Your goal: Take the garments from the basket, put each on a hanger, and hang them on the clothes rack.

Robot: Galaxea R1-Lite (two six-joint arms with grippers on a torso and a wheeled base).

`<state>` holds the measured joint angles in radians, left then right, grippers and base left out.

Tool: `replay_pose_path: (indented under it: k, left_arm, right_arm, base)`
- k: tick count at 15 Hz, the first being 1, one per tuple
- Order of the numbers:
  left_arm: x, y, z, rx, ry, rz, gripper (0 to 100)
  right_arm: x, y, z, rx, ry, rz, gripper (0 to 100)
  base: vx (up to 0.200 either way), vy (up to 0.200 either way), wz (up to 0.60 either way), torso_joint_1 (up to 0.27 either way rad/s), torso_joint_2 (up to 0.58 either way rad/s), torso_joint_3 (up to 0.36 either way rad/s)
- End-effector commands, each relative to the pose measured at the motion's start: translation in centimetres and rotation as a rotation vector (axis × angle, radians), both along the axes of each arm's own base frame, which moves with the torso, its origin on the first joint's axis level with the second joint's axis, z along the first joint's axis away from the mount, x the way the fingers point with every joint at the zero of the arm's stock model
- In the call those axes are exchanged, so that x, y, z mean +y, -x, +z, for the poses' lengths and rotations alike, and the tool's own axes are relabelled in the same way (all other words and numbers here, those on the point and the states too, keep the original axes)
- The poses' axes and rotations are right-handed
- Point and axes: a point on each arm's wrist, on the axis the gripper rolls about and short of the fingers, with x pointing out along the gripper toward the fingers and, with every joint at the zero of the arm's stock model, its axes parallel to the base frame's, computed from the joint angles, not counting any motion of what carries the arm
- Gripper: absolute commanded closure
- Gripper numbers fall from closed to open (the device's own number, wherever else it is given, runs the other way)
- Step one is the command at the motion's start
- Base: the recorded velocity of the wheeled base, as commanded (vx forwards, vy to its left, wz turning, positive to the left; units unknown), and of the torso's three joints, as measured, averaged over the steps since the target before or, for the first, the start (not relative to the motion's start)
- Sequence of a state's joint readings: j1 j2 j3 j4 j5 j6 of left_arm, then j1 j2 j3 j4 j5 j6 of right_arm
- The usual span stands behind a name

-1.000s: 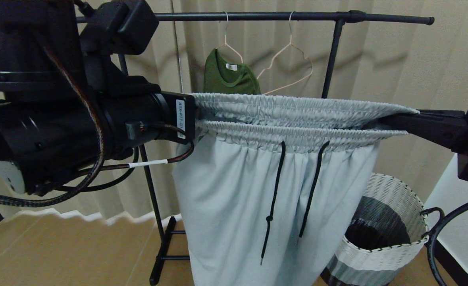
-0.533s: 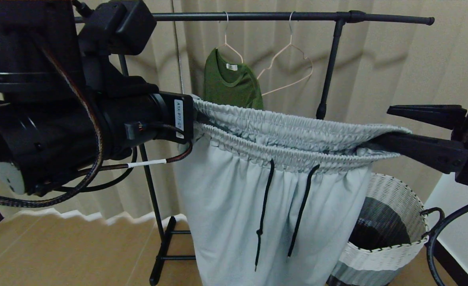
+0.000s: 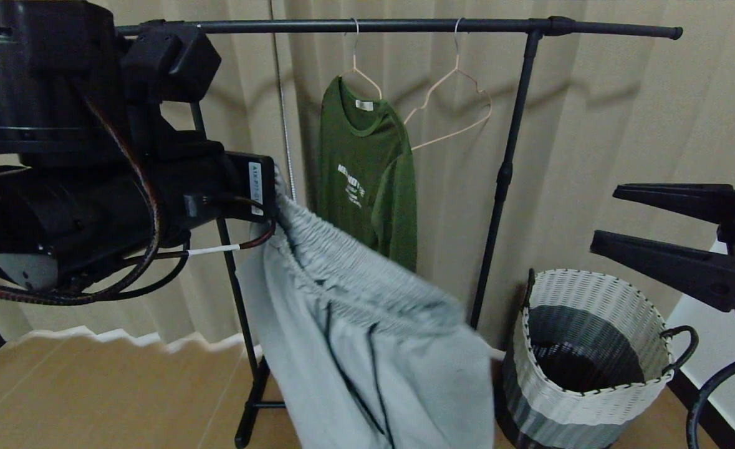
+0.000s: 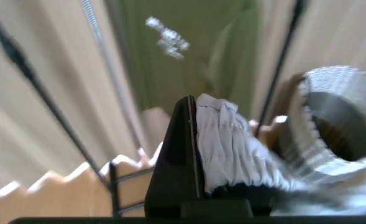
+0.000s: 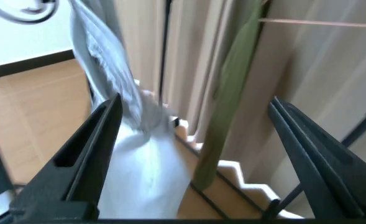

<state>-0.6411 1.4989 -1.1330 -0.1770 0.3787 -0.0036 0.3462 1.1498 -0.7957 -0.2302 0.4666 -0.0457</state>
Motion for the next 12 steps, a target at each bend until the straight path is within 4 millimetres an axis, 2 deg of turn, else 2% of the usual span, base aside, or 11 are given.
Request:
replay_pose_path:
  k: [1,6,8,11,12]
  left_arm:
    - [0.4,-0.3,-0.6,0.017,-0.012,0.02,100]
    - [0.8,-0.1,-1.4,0.036,-0.032,0.041,100]
    - [1.5,0.2,-1.5,0.037,-0.033,0.065,100]
    - [3.1,0.7,-1.8,0.035,-0.059,0.1,100]
    - [4.4,1.5,-2.1,0.027,-0.12,0.117,100]
  right_arm:
    - [-0.2,0.5,-0.1,-0.006,-0.003,0.017,0]
    - [-0.3,0.3,-0.6,0.011,0.01,0.003,0]
    - [-0.5,0.0,-1.2,0.023,0.027,-0.022,0]
    - [-2.3,-0.9,-2.6,-0.002,0.146,-0.181,0]
    - [-3.3,-1.3,-4.1,0.002,0.26,-0.299,0]
  base:
    - [0.0,0.0,0.0,0.0,0.0,0.0]
    - [0.0,0.0,0.0,0.0,0.0,0.0]
    - [0.0,0.0,0.0,0.0,0.0,0.0]
    - [0.0,0.0,0.0,0.0,0.0,0.0]
    - [0.0,0.0,0.0,0.0,0.0,0.0]
